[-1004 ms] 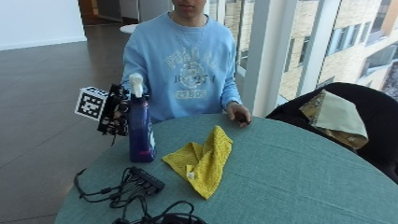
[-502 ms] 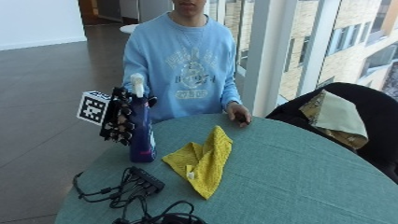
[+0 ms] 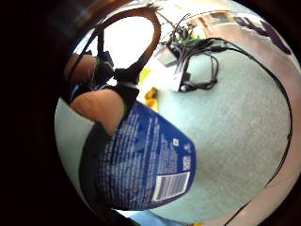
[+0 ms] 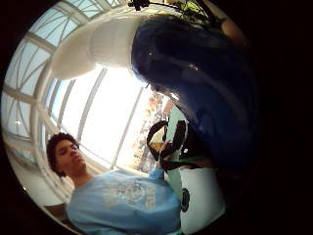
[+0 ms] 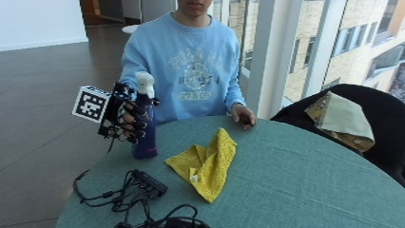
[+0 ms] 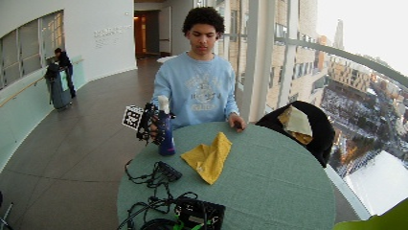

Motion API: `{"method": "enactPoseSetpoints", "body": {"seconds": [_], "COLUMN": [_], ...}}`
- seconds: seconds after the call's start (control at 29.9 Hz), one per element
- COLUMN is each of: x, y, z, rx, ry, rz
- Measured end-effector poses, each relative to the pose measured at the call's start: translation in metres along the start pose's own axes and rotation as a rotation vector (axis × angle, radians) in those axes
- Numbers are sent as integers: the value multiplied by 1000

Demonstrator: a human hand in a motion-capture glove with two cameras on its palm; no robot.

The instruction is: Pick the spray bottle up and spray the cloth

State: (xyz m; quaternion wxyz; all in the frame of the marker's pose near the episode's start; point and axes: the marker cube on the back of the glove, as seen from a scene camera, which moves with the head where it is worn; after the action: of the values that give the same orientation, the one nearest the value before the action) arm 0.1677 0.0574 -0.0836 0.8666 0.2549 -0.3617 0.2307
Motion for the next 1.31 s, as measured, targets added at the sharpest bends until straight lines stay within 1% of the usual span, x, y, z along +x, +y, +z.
{"method": "enactPoseSetpoints", "body": {"seconds": [0.1, 0.37, 0.5, 0.74, 0.97, 1.31], "x": [-8, -23, -23, -17, -9, -7], "y": [0, -5, -10, -15, -18, -19], "z": [-4, -10, -6, 1, 12, 21], "rx": [-122, -433, -553, -714, -825, -881], "ry": [14, 114, 174, 216, 281, 317], "rz": [2, 98, 143, 246, 313, 334]}}
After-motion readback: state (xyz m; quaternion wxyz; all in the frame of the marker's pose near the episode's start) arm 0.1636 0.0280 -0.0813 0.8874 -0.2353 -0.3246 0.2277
